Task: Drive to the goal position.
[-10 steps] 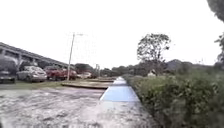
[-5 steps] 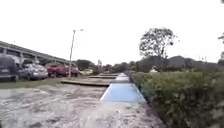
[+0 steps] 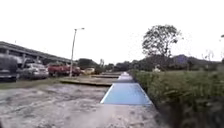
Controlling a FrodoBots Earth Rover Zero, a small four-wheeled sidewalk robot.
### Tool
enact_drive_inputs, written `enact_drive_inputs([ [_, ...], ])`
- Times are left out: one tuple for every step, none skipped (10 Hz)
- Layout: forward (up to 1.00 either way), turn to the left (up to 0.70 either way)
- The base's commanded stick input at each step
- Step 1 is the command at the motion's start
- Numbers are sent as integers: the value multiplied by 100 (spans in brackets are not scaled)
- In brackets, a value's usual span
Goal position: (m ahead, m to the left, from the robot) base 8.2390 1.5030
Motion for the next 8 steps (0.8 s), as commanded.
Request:
enact_drive_inputs([
  [50,-35],
  [50,-49],
  [50,-32],
  [50,0],
  [50,0],
  [50,0],
  [50,0],
  [50,0],
])
